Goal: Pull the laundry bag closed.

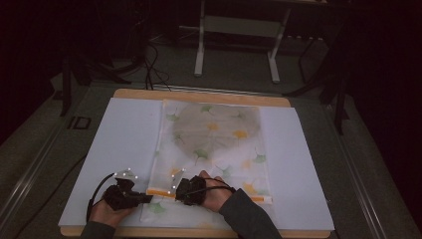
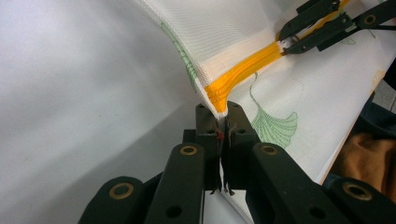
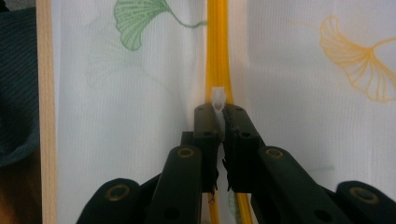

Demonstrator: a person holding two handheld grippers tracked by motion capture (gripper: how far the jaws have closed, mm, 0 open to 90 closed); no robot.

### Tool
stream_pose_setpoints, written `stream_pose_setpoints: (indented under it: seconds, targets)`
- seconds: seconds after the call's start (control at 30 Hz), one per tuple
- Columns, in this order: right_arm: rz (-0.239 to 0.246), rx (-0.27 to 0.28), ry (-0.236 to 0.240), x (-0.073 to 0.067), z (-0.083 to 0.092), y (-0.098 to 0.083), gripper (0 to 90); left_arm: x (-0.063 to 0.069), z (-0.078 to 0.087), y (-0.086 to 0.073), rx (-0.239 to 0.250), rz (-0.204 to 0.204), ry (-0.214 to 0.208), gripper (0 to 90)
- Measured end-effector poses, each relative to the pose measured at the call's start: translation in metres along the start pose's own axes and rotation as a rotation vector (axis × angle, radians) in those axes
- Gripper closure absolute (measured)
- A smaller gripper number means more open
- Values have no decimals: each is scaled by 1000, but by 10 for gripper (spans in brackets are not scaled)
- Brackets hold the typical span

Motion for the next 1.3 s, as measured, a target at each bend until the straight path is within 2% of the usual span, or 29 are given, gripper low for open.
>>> stream_pose_setpoints:
  seconds: [1.3]
  targets:
    - [-36, -6, -21, 8, 13, -25, 848, 0, 2, -1, 5, 3, 15, 871]
Point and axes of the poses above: each handheld gripper's, and its own axes: z roughly backward along the jaws, y roughly out of its top, x roughly to its right, the point moved 1 cm from there along -z, roughly forward along the jaws, and after that the axes turned 14 degrees about -z, right-handed, at the moved point
